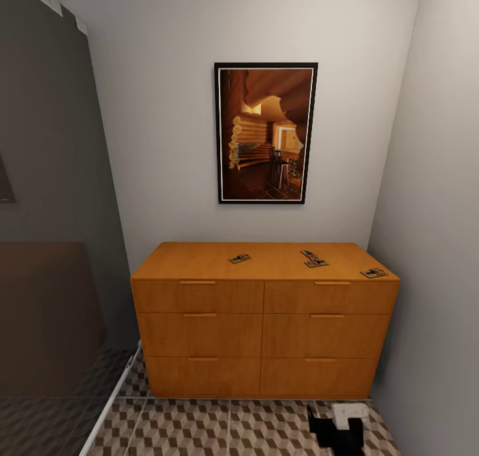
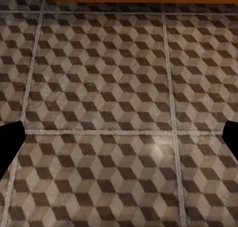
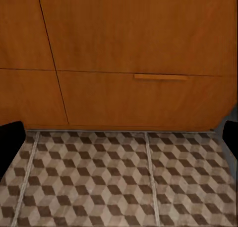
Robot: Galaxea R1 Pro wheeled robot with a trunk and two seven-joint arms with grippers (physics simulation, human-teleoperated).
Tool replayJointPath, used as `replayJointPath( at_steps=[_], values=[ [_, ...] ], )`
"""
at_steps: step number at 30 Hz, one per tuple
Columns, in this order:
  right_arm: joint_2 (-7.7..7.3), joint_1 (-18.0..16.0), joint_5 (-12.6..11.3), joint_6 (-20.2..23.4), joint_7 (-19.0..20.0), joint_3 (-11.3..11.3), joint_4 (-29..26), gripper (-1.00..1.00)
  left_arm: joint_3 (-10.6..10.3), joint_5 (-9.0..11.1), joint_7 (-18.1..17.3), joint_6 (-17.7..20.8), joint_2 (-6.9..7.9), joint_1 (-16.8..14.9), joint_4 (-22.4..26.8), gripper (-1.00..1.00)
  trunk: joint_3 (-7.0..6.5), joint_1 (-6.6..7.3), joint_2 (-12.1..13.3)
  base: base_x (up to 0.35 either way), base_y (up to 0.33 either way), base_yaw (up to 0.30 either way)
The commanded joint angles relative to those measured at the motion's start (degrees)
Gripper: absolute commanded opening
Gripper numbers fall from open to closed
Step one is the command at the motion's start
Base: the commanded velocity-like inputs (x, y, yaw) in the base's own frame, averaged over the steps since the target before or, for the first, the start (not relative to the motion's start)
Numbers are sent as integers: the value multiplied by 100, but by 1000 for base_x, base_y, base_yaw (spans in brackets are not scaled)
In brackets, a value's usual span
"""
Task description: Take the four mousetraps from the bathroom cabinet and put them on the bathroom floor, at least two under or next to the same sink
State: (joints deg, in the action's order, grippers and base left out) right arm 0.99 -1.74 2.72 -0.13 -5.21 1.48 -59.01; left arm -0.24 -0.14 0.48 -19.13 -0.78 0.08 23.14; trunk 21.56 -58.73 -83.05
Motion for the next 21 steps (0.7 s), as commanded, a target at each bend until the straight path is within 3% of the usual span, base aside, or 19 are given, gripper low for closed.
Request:
replayJointPath(
  at_steps=[1,2,10,16,21],
  values=[
    [-1,-2,27,190,-41,11,-211,100,-2,0,5,-8,0,1,4,100,6,0,-3,0,0,0],
    [-2,-2,27,506,-51,9,-587,100,-2,2,5,-6,-4,1,0,100,6,0,-3,0,0,0],
    [-2,-4,30,1504,-197,2,-2218,100,4,-2,5,-4,-9,1,-74,100,6,0,-3,0,0,0],
    [-2,-63,28,2239,-400,2,-3036,100,6,-3,5,-3,-9,1,-88,100,6,0,-3,0,0,0],
    [-2,-321,27,2528,-479,2,-3274,100,6,-3,5,-3,-9,1,-92,100,6,0,-3,0,0,0]
  ],
)
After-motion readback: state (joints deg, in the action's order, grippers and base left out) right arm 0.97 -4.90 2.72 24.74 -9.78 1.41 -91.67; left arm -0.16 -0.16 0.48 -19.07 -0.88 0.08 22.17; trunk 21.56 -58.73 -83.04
